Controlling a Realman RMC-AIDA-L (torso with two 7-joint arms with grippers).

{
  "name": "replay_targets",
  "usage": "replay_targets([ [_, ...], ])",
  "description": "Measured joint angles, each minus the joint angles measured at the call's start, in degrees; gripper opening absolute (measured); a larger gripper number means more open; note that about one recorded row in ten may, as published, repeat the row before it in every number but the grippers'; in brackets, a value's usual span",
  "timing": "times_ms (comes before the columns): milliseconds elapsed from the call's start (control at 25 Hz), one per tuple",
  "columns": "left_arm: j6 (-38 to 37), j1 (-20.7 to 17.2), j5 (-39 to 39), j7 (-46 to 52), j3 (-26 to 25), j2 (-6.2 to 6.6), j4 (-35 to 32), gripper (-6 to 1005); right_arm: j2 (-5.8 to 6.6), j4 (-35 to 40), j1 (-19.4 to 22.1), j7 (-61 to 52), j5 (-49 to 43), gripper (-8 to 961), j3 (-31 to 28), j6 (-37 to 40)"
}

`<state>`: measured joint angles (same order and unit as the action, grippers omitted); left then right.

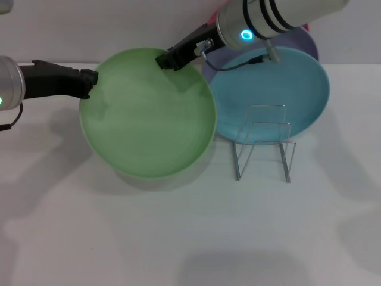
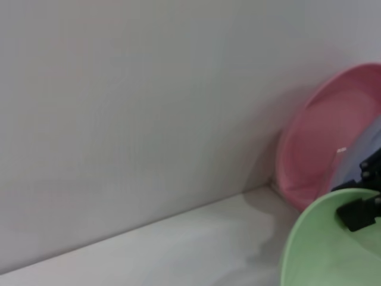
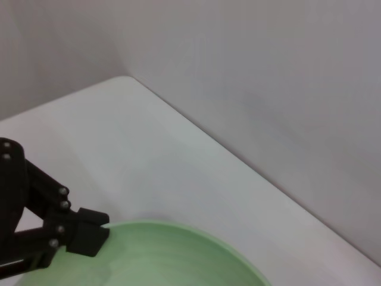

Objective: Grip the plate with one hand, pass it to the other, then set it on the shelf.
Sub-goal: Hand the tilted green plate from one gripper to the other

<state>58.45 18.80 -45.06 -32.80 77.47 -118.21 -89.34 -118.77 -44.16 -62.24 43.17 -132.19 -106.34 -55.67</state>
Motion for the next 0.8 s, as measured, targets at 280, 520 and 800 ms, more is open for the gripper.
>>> replay_targets([
  [280,-1.0,-1.2,-5.2,-2.9,-1.1,-0.06,-0.1,51,0.0,-2.1,1.9,0.8,1.5,147,0.3,-0.3],
  [520,-2.0,-2.2,-9.5,-6.4,-0.8,-0.09,-0.2,84,-0.09,-3.6,3.0,0.9,2.1,140,1.2,-0.6],
  [800,-2.5,-2.7,-10.7,-9.4,-0.7,-0.12,-1.1,418,-0.09,-7.6,5.5,-0.1,2.6,131,2.1,-0.9],
])
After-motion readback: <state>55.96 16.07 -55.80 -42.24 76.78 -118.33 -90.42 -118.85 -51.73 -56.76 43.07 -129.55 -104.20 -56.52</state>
